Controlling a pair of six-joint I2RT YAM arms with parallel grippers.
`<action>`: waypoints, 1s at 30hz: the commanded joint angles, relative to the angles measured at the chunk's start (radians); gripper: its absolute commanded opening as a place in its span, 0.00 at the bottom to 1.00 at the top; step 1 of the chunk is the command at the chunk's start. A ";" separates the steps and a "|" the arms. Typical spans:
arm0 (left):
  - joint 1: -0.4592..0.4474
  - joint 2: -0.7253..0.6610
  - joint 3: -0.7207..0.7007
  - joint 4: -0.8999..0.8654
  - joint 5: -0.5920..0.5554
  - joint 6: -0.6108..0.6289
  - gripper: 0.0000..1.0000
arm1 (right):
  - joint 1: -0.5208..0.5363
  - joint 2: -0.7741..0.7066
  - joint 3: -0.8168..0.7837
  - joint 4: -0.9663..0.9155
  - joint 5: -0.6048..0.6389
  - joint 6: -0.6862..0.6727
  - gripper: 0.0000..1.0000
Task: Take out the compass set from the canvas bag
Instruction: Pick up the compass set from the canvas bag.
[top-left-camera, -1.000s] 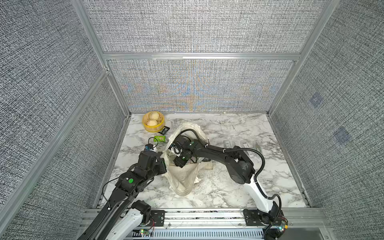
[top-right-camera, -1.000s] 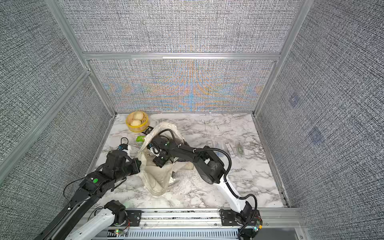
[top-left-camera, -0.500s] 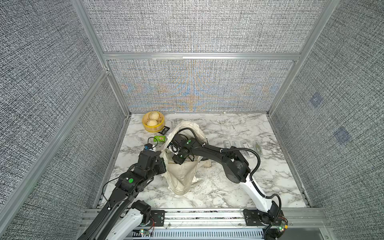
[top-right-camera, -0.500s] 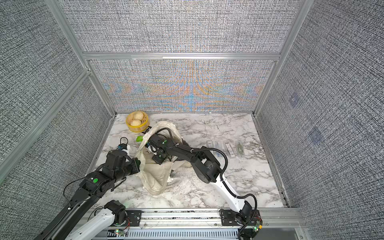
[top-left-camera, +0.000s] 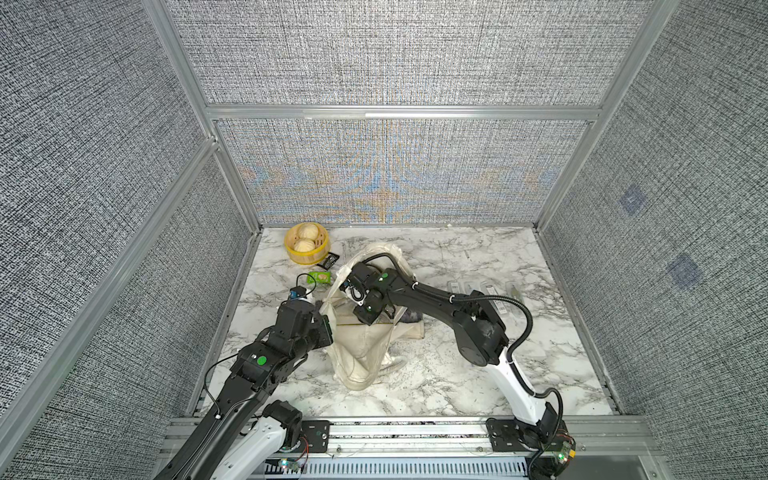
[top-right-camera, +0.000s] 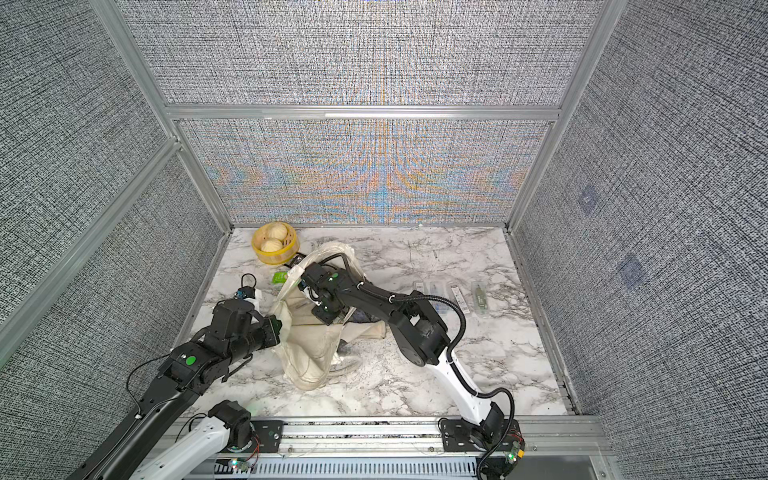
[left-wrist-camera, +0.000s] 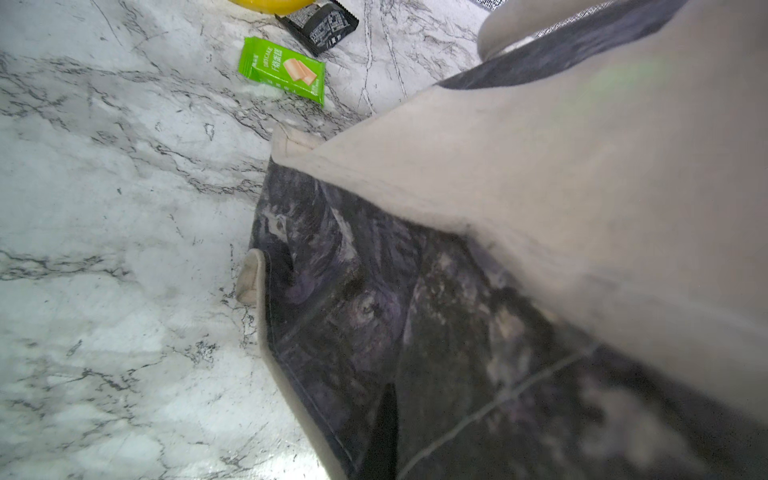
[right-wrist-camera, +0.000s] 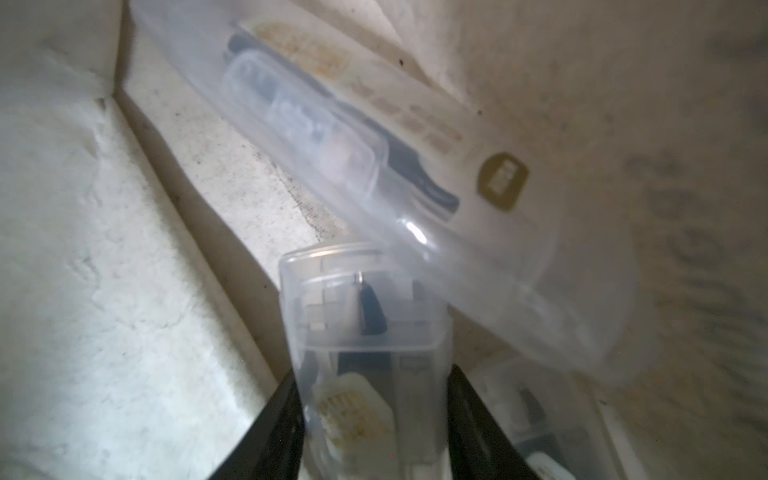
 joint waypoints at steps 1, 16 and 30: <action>0.001 -0.006 0.006 -0.055 0.012 0.001 0.00 | -0.002 -0.018 0.011 -0.024 -0.032 0.015 0.47; 0.000 -0.012 0.013 -0.064 0.013 -0.003 0.00 | -0.003 -0.140 -0.058 0.040 -0.042 0.019 0.46; 0.000 0.008 0.019 -0.030 0.018 -0.001 0.00 | 0.009 -0.213 -0.060 0.058 -0.098 0.058 0.45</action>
